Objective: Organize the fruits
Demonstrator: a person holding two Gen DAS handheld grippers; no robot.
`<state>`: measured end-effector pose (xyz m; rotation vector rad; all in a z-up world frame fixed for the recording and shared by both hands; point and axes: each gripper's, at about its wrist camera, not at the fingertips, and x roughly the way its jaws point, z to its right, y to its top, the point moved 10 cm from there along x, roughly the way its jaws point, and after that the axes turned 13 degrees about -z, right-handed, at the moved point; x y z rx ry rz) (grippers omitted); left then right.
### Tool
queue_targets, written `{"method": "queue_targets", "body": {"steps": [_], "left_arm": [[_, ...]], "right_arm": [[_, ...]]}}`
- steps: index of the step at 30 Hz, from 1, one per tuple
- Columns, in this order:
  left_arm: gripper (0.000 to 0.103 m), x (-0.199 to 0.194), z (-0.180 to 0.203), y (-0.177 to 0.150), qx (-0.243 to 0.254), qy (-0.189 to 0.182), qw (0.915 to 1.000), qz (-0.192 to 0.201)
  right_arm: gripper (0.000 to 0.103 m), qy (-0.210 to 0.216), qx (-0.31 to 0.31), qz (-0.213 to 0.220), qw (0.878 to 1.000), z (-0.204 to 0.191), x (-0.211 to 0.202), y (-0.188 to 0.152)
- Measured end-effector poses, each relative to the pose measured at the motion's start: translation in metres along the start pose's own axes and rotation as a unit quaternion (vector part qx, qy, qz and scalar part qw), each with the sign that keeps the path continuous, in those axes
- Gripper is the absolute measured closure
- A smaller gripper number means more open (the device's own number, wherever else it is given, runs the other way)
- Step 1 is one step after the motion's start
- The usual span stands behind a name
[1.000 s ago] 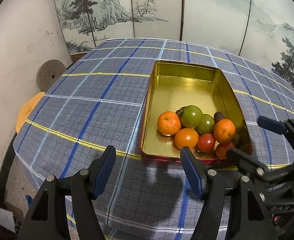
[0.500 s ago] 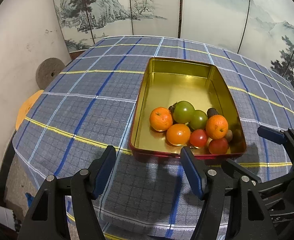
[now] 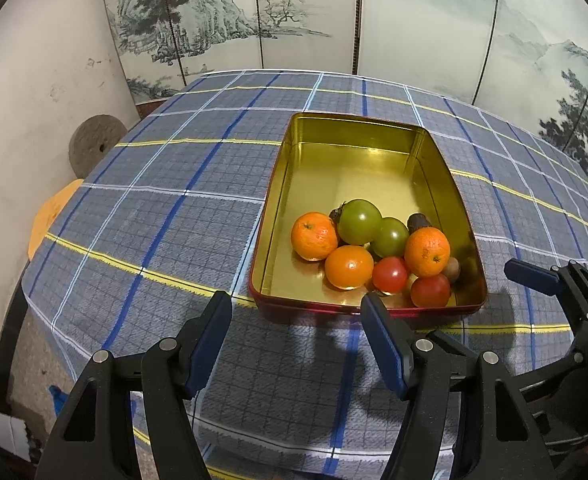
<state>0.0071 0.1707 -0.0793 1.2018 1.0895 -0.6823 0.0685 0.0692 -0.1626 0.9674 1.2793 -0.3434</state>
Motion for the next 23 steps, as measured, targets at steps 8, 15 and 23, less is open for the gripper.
{"method": "queue_targets", "body": {"steps": [8,15,23], "left_arm": [[0.035,0.0001,0.0008,0.0003,0.001,0.003,1.0,0.002],[0.035,0.0,0.0009,0.0005,0.003,0.002,1.0,0.002],[0.035,-0.0007,0.0014,0.0003,0.005,-0.002,1.0,0.001]], "right_arm": [[0.001,-0.001,-0.008,-0.003,1.0,-0.0038,0.0017,-0.0014],[0.001,-0.002,-0.008,-0.003,1.0,-0.0034,0.0018,-0.0014],[0.001,-0.004,-0.008,-0.003,1.0,-0.0027,0.002,-0.0014]]}}
